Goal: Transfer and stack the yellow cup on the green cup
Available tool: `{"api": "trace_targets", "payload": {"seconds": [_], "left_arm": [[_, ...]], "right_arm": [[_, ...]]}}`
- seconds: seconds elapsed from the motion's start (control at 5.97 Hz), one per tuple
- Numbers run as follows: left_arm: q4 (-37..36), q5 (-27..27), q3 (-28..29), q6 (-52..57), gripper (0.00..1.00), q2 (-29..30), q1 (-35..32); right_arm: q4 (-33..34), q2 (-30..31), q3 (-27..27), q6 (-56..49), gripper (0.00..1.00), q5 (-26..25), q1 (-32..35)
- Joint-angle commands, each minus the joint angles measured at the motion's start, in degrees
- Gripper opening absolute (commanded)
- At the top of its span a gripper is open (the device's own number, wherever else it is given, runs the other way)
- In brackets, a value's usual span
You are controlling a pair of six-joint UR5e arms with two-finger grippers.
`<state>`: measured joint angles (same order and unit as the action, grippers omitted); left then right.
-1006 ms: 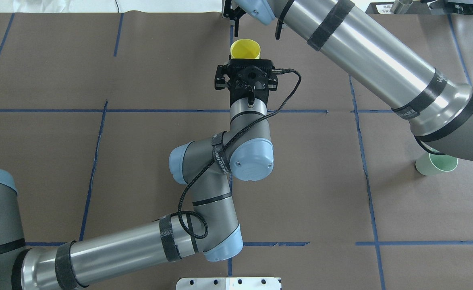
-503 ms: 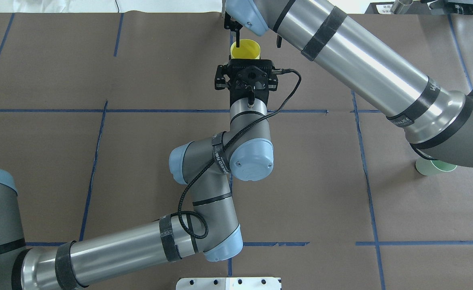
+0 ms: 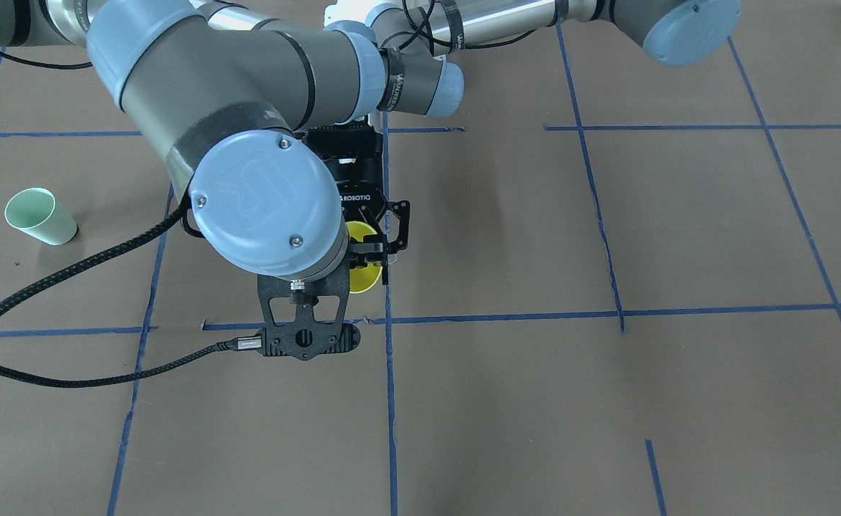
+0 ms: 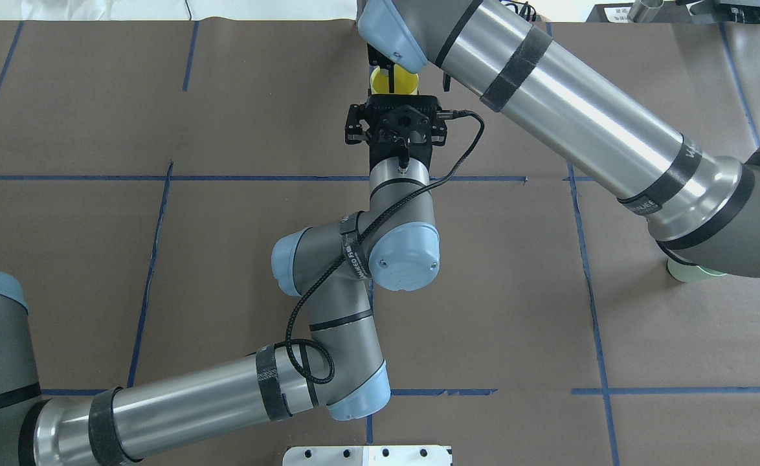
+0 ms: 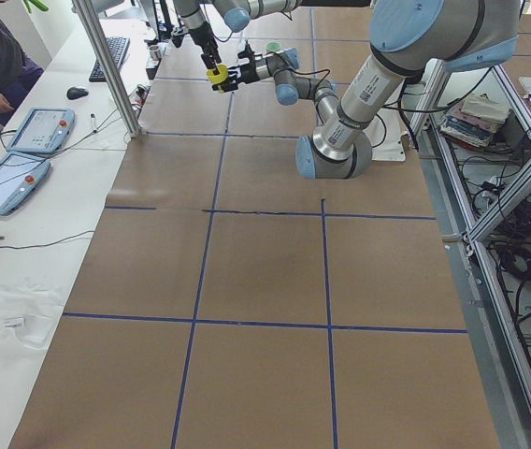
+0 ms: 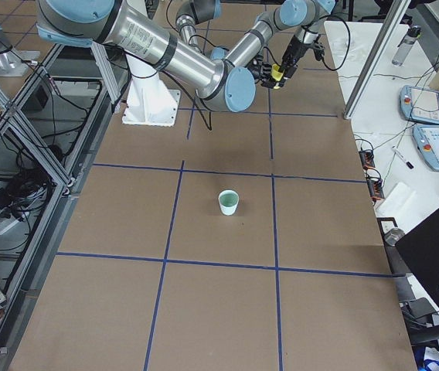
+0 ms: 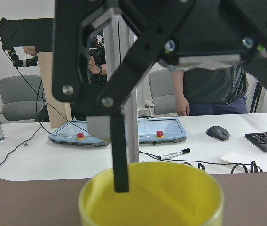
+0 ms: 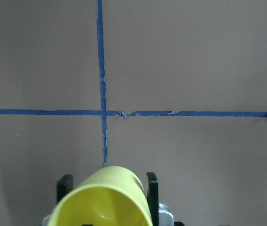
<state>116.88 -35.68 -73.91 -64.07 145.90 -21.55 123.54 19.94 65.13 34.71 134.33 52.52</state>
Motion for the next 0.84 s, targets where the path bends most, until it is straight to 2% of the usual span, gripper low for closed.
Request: {"api": "trace_targets", "payload": {"seconds": [0.0, 0.17, 0.67], "left_arm": [[0.02, 0.00, -0.01, 0.09, 0.39, 0.00, 0.02], [0.02, 0.00, -0.01, 0.09, 0.39, 0.00, 0.02], [0.10, 0.00, -0.09, 0.18, 0.39, 0.00, -0.07]], "right_arm": [[3.53, -0.16, 1.21, -1.48, 0.51, -0.03, 0.03], [3.55, -0.25, 1.31, -1.49, 0.47, 0.06, -0.05], [3.55, -0.60, 1.40, -1.49, 0.47, 0.15, -0.14]]}}
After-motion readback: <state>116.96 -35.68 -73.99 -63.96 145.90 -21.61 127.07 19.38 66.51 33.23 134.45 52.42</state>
